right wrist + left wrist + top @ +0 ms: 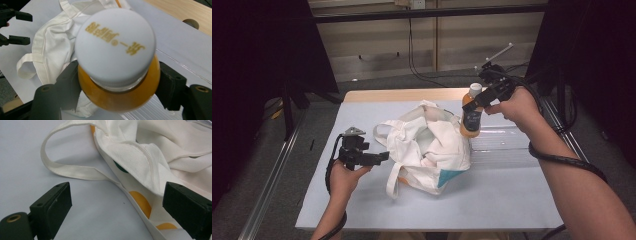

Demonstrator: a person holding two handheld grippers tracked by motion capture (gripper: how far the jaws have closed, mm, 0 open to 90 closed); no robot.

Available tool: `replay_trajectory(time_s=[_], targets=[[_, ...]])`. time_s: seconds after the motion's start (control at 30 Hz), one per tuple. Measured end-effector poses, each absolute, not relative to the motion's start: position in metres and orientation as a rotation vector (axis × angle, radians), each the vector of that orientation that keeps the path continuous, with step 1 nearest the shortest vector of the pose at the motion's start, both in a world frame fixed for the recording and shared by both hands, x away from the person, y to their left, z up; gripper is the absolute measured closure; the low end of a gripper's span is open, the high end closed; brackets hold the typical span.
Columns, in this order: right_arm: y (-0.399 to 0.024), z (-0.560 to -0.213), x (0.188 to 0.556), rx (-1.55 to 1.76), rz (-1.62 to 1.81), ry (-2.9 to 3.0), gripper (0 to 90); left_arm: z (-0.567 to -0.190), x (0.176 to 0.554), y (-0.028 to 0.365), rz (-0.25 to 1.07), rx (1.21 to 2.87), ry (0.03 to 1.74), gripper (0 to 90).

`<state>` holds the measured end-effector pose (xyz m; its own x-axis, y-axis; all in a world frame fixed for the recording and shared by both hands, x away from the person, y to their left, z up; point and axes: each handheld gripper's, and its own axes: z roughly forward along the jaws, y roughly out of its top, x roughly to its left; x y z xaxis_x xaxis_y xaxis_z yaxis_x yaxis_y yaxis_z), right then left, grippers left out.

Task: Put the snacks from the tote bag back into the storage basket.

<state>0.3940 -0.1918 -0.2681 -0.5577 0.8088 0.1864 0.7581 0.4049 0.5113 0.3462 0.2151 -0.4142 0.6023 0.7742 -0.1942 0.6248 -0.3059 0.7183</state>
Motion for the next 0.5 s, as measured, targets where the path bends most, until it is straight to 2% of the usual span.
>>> replay_trajectory(time_s=[0.5], targets=[[-0.208,-0.272,0.394,1.468,0.837,2.531,30.4,-0.414,0.346,0.215,0.234,2.028,1.105,8.7]])
